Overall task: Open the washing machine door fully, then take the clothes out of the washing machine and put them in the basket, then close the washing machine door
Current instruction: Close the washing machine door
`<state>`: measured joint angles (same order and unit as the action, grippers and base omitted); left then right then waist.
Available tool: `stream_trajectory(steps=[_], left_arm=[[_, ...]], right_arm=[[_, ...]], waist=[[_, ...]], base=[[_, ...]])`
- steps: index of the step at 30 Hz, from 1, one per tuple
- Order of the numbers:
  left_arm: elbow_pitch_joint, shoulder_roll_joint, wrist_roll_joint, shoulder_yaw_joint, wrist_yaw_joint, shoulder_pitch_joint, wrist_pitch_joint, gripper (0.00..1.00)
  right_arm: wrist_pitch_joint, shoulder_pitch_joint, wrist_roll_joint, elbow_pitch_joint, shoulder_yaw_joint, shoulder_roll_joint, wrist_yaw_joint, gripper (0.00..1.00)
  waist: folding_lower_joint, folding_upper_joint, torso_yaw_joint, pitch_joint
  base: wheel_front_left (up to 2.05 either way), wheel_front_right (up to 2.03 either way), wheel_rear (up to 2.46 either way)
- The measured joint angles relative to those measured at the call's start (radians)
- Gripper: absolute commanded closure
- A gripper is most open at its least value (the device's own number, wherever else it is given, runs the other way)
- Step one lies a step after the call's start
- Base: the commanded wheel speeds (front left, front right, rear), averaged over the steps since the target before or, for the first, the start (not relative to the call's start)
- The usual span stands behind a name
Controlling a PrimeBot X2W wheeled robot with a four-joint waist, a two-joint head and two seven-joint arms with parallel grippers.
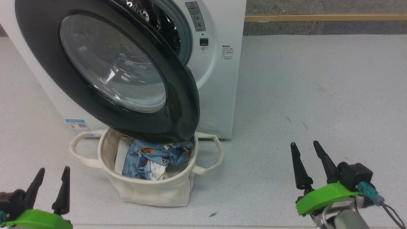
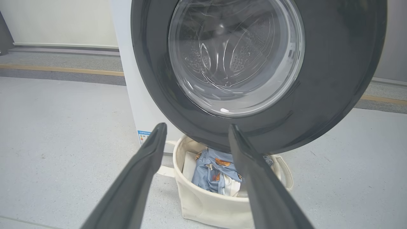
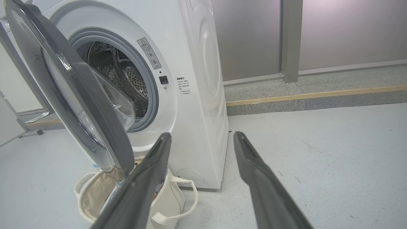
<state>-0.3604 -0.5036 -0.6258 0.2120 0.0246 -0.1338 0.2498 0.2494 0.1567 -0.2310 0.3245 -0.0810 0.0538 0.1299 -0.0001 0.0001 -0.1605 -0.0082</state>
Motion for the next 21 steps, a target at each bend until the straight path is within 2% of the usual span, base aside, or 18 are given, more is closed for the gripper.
stream_trajectory(steps=[1, 2, 3, 9, 13, 21], left_arm=[[-0.001, 0.002, 0.001, -0.001, -0.001, -0.001, 0.0, 0.0], [-0.002, 0.004, 0.002, -0.002, -0.004, -0.003, 0.0, 0.0], [-0.003, 0.007, 0.004, -0.003, -0.005, -0.006, 0.0, 0.0], [-0.02, 0.021, 0.014, -0.007, -0.016, -0.014, 0.0, 0.0], [-0.021, 0.033, 0.017, -0.02, -0.018, -0.013, 0.0, 0.0], [-0.034, 0.07, 0.048, -0.022, -0.036, -0.014, 0.0, 0.0]], right_arm=[[0.0, 0.0, -0.001, 0.003, 0.001, 0.0, 0.0, 0.14], [0.0, 0.0, -0.005, 0.005, 0.003, 0.0, 0.0, 0.93], [0.0, 0.0, -0.011, 0.006, 0.004, 0.0, 0.0, 1.0], [0.0, 0.002, -0.031, 0.008, 0.003, 0.0, 0.0, 1.0], [0.0, 0.011, -0.106, -0.014, -0.005, 0.0, 0.0, 1.0], [0.0, 0.133, -0.154, -0.077, -0.107, 0.0, 0.0, 1.0]], waist=[[0.0, 0.0, 0.001, 0.0], [0.0, 0.0, 0.001, 0.0], [0.0, 0.0, 0.002, 0.0], [0.0, 0.0, 0.007, 0.002], [0.0, 0.0, 0.011, 0.006], [0.0, 0.0, 0.048, 0.004]], base=[[0.0, 0.0, 0.0], [0.0, 0.0, 0.0], [0.0, 0.0, 0.0], [0.0, 0.0, 0.0], [0.0, 0.0, 0.0], [0.0, 0.0, 0.0]])
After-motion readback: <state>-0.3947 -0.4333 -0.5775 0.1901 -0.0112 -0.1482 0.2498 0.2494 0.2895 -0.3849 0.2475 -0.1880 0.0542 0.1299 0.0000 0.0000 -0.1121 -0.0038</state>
